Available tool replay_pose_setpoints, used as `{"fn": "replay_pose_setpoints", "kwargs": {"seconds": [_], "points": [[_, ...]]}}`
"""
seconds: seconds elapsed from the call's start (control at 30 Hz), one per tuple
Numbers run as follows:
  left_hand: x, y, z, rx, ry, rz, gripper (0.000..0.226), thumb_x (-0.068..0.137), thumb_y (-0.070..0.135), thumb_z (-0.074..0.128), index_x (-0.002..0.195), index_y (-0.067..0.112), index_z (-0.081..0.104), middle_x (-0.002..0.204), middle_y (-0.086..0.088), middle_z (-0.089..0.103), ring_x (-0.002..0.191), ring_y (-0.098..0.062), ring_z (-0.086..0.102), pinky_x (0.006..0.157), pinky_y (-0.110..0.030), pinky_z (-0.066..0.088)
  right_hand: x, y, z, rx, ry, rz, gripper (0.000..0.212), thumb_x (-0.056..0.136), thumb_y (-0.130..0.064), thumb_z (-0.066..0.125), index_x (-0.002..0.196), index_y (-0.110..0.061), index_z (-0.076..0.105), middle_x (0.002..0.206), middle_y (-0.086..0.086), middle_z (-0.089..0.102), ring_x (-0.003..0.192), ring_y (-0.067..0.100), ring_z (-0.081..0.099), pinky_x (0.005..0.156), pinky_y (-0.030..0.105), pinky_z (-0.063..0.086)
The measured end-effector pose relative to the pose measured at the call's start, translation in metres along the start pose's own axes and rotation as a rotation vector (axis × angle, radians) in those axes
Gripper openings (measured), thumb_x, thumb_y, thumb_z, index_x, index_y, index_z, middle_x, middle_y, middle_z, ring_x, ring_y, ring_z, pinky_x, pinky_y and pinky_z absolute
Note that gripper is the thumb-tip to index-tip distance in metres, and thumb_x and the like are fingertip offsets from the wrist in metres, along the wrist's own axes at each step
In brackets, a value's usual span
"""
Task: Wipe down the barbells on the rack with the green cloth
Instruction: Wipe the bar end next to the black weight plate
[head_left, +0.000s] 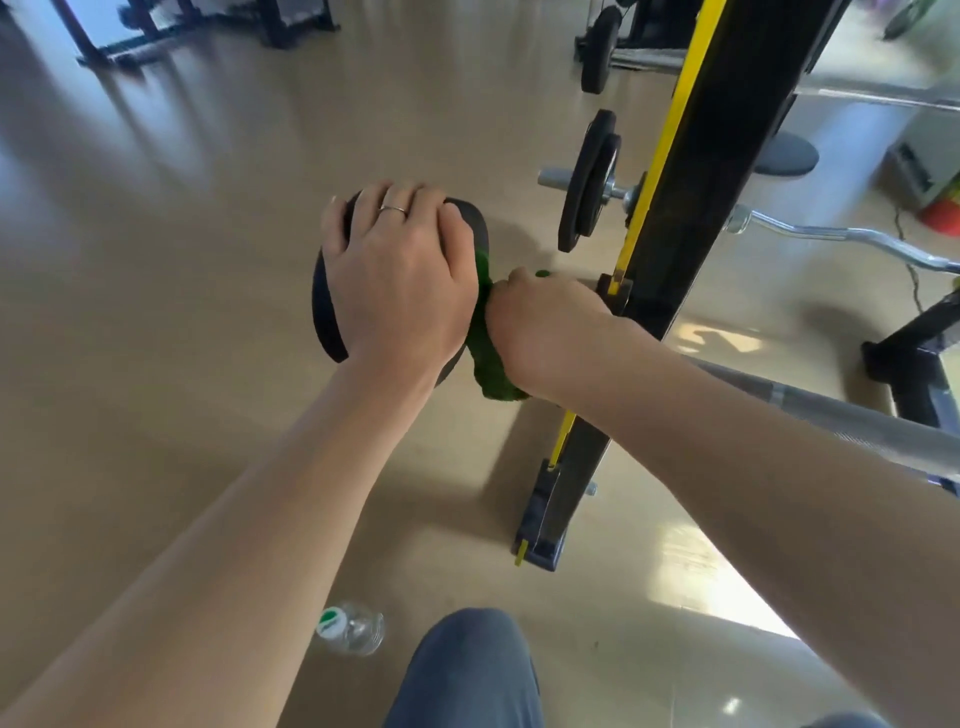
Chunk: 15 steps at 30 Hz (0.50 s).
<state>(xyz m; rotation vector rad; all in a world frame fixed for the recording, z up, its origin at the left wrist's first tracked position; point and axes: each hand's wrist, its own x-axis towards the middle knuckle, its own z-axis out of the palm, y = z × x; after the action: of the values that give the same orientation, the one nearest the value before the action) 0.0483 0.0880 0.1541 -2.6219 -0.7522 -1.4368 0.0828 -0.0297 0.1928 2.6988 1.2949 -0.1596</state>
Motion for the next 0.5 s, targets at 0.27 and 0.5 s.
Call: {"fn": "replay_pose_setpoints", "kwargs": {"seconds": [0.27,0.5], "points": [[0.001,-0.001,-0.004,-0.007,-0.058,0.005,0.046,0.102,0.031,0.027,0.116,0.019,0.070,0.119,0.002,0.069,0.115,-0.021,0.057,0.110,-0.041,0.034,0.014,0.017,0.009,0.059,-0.035,-0.030,0.021,0.095,-0.018,0.058,0.114,-0.009,0.057,0.075,0.000,0.043,0.066,0.015,0.044,0.069,0.031,0.039],[0.001,0.000,-0.005,-0.002,-0.082,-0.001,0.046,0.101,0.030,0.027,0.115,0.019,0.069,0.118,0.002,0.069,0.114,-0.021,0.058,0.110,-0.041,0.034,0.043,0.011,-0.018,0.379,-0.475,0.085,0.034,0.080,-0.009,0.073,0.111,-0.007,0.057,0.100,0.012,0.065,0.091,0.026,0.066,0.085,0.037,0.055]]}}
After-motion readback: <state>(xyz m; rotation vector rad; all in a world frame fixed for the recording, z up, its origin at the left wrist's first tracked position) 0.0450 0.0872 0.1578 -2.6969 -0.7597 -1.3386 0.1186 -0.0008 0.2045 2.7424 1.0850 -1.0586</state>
